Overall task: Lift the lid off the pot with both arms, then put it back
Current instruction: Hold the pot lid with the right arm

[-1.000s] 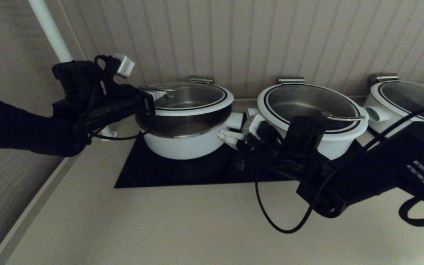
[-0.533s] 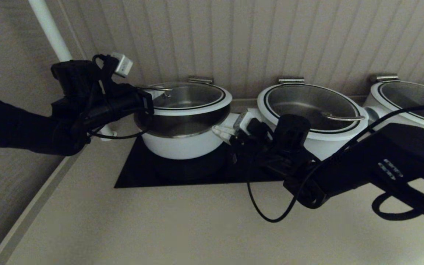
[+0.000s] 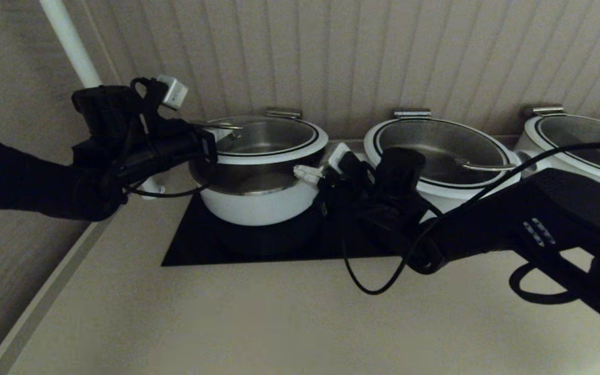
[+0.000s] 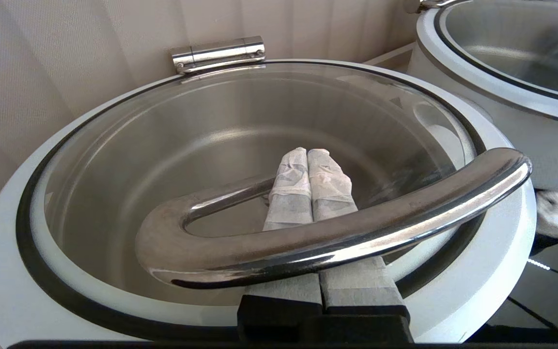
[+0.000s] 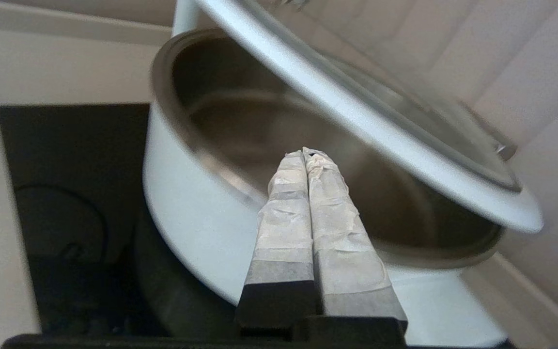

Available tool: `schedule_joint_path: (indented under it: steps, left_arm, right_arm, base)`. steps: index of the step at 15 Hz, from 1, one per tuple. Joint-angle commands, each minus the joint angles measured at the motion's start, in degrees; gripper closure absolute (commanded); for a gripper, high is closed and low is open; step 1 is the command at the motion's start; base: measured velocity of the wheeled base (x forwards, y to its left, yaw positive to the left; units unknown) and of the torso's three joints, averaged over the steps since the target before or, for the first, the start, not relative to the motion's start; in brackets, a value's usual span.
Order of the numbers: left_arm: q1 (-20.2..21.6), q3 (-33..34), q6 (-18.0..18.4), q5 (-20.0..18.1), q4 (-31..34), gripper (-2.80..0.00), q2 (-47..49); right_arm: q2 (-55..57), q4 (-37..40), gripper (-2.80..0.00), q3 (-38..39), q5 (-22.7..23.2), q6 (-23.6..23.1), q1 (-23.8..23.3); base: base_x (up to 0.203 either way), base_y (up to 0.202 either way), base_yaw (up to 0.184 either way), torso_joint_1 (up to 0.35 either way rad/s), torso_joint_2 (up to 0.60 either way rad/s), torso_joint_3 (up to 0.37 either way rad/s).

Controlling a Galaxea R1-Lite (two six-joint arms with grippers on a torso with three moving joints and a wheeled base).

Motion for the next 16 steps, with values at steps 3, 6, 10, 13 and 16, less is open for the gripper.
schedule_joint_path:
  steps: [3,6,10,13,16]
  left_arm:
    - [0.01,0.01,0.01,-0.22,-0.32,0.0,-0.54]
    - [-0.17,0.01,0.01,-0.22,-0.32,0.0,-0.8]
    - [-0.17,0.01,0.01,-0.22,-0.32,0.0,-1.24]
    - [-0.1,0.59,0.01,-0.22,-0.32,0.0,-1.73]
    - [-0.12,1.24,0.01,-0.22,-0.32,0.0,-1.94]
  right_arm:
    - [1.62,1.83,0.0,-4.41,0.18,-0.19,0.06]
    - [2.63,3.55,0.0,-6.89,0.18,-0.16,0.06]
    - [4.89,5.43,0.0,-10.96,0.18,-0.16,0.06]
    - [6.27,8.03,0.0,-15.77,0.17,-0.16,-0.09]
    - [7.95,10.74,0.0,-21.26,-0.21,-0.16,-0.33]
  base:
    - [0.0,0.0,0.0,0.0,0.0,0.0]
    - [0.0,0.0,0.0,0.0,0.0,0.0]
    - [0.0,0.0,0.0,0.0,0.0,0.0]
    - [0.0,0.0,0.0,0.0,0.0,0.0]
    - [0.0,0.0,0.0,0.0,0.0,0.0]
